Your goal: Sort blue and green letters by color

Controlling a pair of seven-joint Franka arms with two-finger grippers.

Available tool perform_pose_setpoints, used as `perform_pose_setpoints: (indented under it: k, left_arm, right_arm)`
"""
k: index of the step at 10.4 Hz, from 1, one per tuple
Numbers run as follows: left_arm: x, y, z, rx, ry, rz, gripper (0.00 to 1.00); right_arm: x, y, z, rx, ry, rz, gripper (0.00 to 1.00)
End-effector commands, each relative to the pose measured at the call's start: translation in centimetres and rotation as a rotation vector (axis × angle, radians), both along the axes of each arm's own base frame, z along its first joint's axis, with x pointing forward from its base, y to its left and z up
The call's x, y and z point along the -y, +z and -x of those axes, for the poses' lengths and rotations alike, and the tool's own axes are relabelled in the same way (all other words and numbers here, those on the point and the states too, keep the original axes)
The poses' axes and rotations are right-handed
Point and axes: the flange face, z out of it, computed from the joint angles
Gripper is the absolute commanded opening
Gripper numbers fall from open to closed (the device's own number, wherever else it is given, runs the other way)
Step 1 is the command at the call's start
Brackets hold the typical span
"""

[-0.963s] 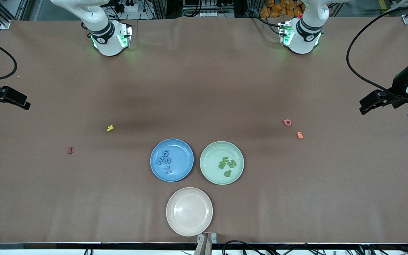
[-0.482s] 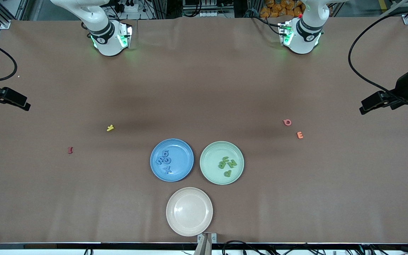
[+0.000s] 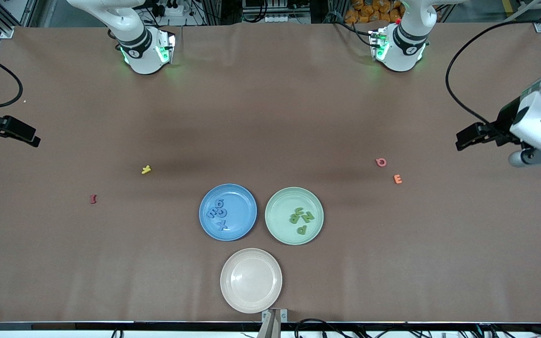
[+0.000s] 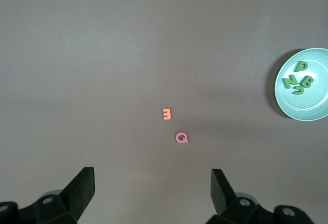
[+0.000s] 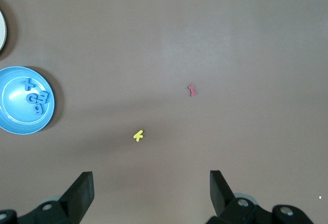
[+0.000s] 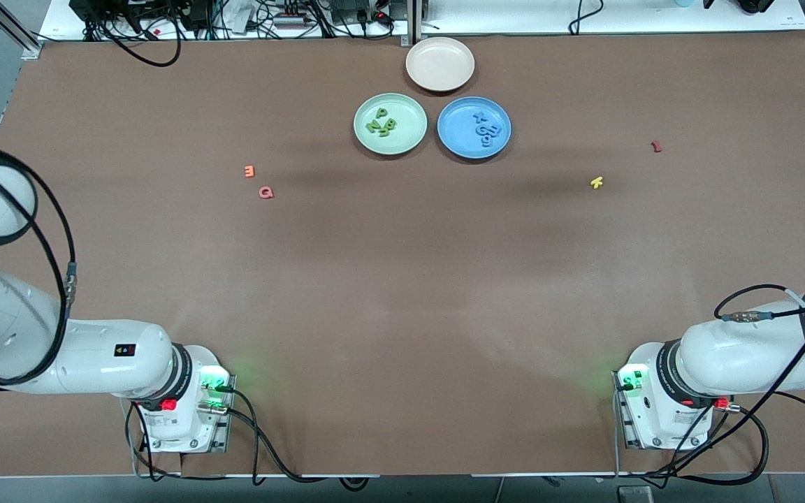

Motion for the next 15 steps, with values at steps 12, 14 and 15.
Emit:
perform_pose_setpoints:
  k: [12,14,15]
  left_arm:
    - [-2.0,2.6,2.6,0.041,0.009,-0.012,1.0]
    - [-2.0,2.8,2.6,0.044,0.01,-0.01,1.0]
    - [-2.0,2.8,2.7,0.042,0.009,-0.012,1.0]
  right_arm:
    - [0.2,0.0,-0.2,0.01,0.005,-0.016,1.0]
    - [0.1,-0.1,-0.3,0.01,0.006,-0.016,1.0]
    - [0.1,-0.1,-0.4,0.012,0.006,-0.016,1.0]
